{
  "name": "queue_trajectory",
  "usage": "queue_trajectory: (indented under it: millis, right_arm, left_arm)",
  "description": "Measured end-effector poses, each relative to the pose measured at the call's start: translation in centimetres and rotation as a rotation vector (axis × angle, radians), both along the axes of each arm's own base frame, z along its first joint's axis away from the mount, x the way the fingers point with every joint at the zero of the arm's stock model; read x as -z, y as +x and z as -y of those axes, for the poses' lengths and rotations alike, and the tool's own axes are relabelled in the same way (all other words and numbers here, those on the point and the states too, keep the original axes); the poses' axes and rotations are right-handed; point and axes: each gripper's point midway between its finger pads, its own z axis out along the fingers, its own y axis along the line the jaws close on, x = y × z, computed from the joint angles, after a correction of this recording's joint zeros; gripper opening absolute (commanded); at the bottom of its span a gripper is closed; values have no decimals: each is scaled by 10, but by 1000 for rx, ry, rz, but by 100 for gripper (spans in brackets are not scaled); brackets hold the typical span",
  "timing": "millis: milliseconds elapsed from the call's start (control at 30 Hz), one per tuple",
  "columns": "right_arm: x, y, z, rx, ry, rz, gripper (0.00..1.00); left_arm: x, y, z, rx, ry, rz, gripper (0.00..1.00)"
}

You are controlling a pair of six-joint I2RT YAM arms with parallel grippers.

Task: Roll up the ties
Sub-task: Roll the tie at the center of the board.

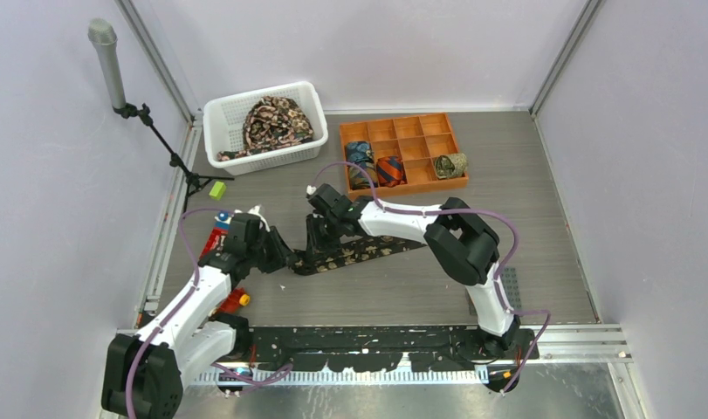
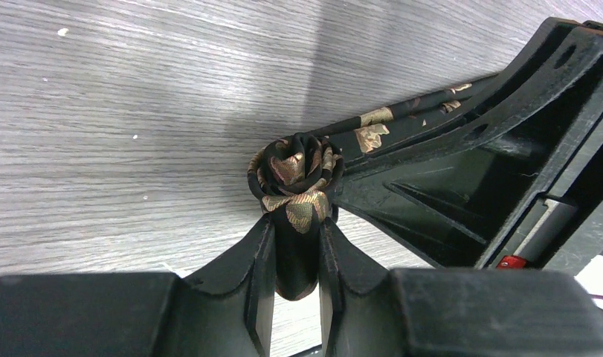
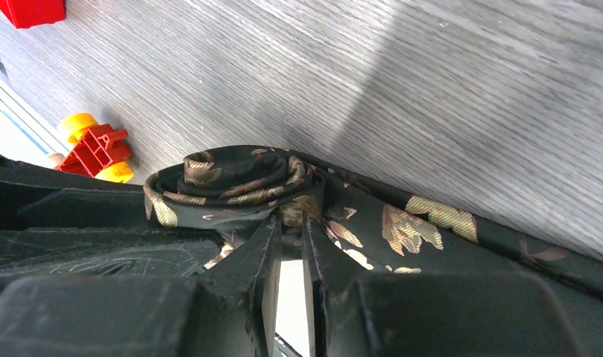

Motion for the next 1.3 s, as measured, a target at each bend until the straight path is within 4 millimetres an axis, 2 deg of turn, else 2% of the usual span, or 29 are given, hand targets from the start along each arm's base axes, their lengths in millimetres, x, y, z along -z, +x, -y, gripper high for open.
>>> queue_trajectory:
  millis: [700,1300]
  right_arm:
    - [2,-5,-24,-11,40,-24,21]
    - [9,-4,-22,-2,27,-24,20]
  left_arm:
    - [-5,-1,-10,26,83,-48,22]
    - [2,4,0,66,121,-98,21]
